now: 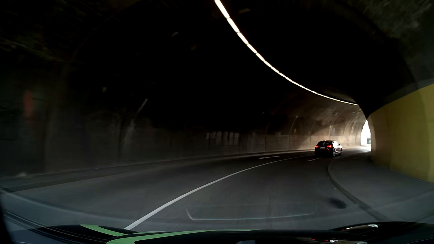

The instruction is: Follow the waypoints while adhering to traffic rules and regulations

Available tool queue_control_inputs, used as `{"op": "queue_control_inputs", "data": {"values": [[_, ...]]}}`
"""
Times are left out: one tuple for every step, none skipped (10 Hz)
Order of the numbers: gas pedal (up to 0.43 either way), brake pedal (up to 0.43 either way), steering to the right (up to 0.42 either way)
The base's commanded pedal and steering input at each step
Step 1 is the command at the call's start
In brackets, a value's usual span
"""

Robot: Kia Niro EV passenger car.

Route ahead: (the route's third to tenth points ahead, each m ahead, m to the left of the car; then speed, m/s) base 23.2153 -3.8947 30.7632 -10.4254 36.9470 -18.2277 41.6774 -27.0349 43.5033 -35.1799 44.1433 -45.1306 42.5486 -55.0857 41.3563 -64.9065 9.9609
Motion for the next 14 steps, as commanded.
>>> {"op": "queue_control_inputs", "data": {"values": [[0.02,0.0,0.111],[0.02,0.0,0.112],[0.02,0.0,0.113],[0.028,0.0,0.115],[0.047,0.0,0.115],[0.047,0.0,0.116],[0.059,0.0,0.118],[0.067,0.0,0.118],[0.079,0.0,0.119],[0.079,0.0,0.119],[0.087,0.0,0.118],[0.087,0.0,0.118],[0.087,0.0,0.118],[0.087,0.0,0.118]]}}
